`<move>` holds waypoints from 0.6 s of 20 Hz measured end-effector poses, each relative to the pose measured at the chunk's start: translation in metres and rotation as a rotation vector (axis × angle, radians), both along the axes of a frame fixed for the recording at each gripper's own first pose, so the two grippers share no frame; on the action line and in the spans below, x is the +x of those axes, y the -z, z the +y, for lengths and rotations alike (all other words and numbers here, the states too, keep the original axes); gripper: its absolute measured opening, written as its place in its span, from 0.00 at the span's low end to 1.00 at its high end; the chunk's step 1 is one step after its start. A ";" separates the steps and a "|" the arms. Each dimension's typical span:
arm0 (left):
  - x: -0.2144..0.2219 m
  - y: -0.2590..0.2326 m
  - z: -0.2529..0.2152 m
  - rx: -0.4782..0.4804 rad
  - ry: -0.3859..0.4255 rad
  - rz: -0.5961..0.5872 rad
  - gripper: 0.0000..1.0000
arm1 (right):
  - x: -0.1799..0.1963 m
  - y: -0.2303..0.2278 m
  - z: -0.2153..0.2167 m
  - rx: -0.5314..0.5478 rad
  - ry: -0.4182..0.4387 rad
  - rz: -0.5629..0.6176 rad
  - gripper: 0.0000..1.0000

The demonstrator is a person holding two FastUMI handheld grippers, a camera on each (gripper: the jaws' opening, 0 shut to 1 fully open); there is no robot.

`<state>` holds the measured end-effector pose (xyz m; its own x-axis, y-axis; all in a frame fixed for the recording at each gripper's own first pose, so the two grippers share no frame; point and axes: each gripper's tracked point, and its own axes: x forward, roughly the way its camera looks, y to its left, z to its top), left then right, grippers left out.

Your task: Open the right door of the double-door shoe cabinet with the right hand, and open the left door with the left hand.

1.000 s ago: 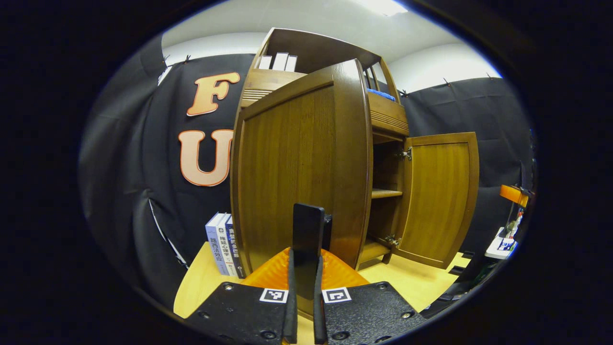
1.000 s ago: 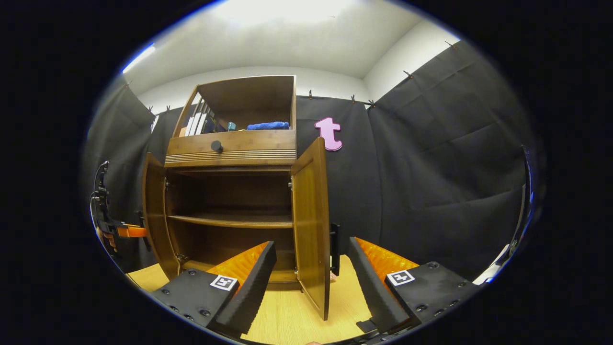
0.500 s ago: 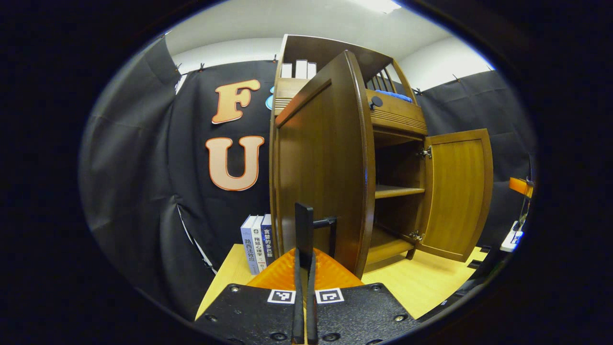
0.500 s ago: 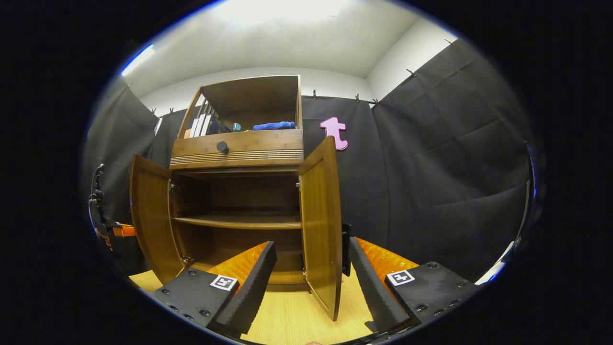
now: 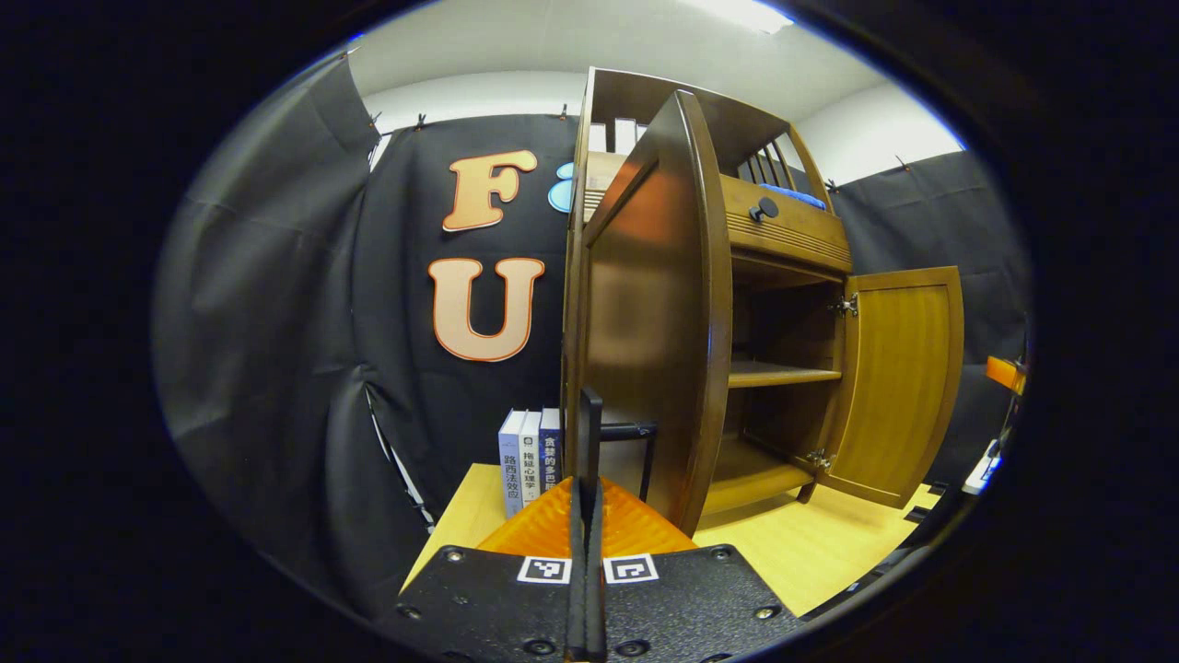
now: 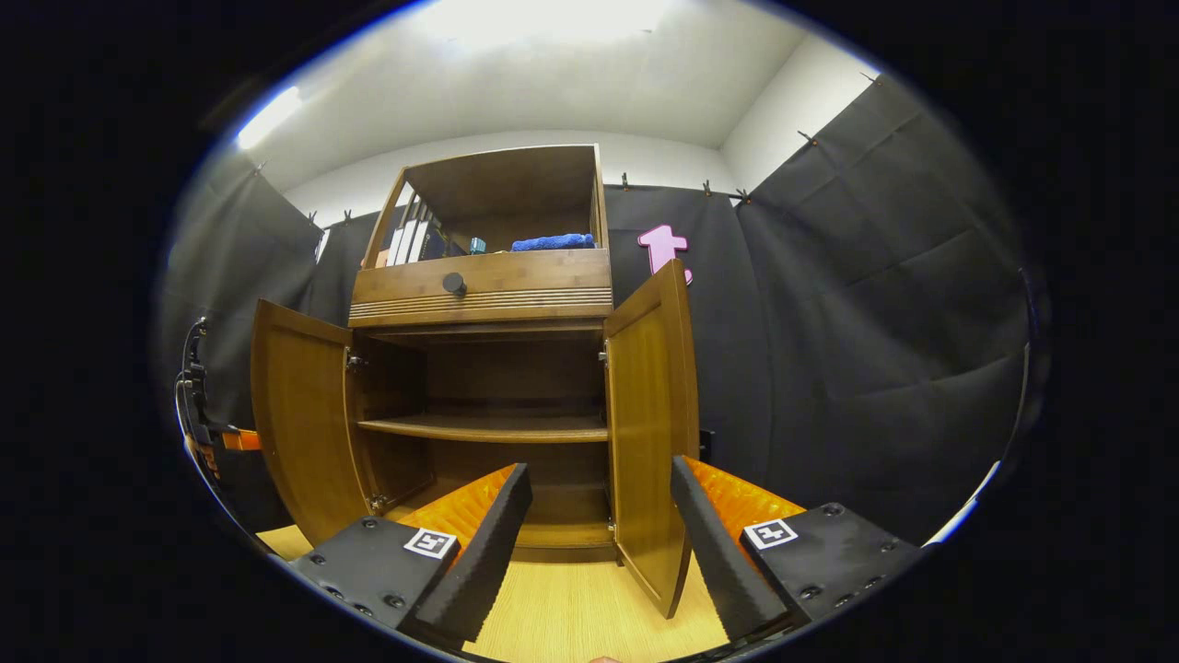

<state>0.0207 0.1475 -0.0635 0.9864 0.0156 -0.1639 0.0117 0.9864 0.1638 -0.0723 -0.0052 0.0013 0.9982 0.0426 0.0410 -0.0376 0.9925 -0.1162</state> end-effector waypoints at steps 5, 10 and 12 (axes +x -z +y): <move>0.001 0.002 0.034 0.010 -0.070 -0.005 0.00 | 0.001 0.001 -0.004 0.008 0.005 0.001 0.98; -0.009 0.007 0.036 -0.033 -0.065 0.002 0.00 | 0.008 0.002 -0.009 0.011 0.019 0.012 0.89; -0.017 0.008 0.038 -0.042 -0.067 0.006 0.00 | 0.012 0.001 -0.010 0.007 0.025 0.015 0.89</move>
